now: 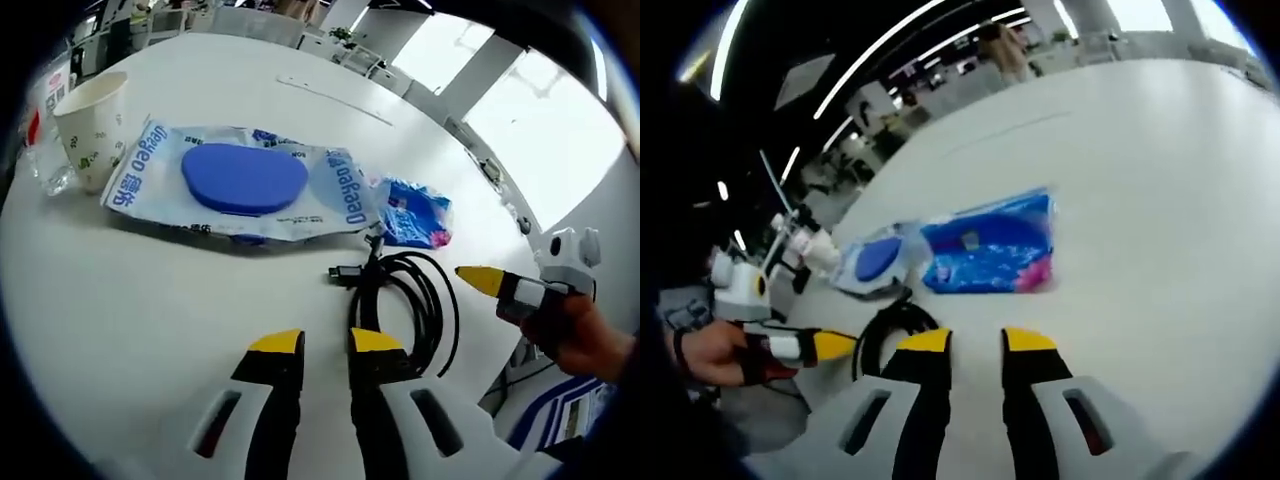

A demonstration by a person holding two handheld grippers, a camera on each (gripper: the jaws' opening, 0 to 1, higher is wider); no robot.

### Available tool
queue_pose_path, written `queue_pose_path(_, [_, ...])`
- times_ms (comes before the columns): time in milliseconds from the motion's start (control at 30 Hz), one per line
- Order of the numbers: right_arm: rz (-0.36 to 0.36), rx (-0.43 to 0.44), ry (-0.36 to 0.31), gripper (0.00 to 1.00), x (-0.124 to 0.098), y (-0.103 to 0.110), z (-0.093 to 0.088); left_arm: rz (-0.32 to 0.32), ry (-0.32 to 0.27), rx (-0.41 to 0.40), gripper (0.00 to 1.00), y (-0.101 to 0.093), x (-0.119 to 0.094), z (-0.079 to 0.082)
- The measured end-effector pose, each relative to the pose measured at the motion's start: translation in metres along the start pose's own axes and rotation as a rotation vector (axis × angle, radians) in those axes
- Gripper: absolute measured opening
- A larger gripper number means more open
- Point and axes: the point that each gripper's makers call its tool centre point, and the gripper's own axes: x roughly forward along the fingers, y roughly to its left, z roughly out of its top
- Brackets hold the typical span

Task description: Arrange the tabletop items into an orderly group along one side of the table until the central work area is clear of visible clutter.

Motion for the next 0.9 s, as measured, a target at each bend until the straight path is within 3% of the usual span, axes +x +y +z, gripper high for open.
queue_pose_path(167, [0.028, -0.064, 0.065, 0.2, 0.009, 0.017, -0.014, 0.003, -0.007, -0.002, 0.14, -0.001, 0.001, 0.0])
queue_pose_path(300, [0.001, -0.107, 0.118, 0.18, 0.013, 0.015, -0.023, 0.014, -0.007, 0.017, 0.13, -0.003, 0.002, 0.0])
queue_pose_path(633, [-0.01, -0.088, 0.142, 0.08, 0.017, 0.019, -0.03, 0.025, 0.028, 0.038, 0.0, -0.009, 0.008, -0.011])
queue_pose_path(900, [-0.005, -0.095, 0.142, 0.04, 0.019, 0.025, -0.03, 0.049, 0.031, 0.059, 0.0, -0.006, 0.007, -0.013])
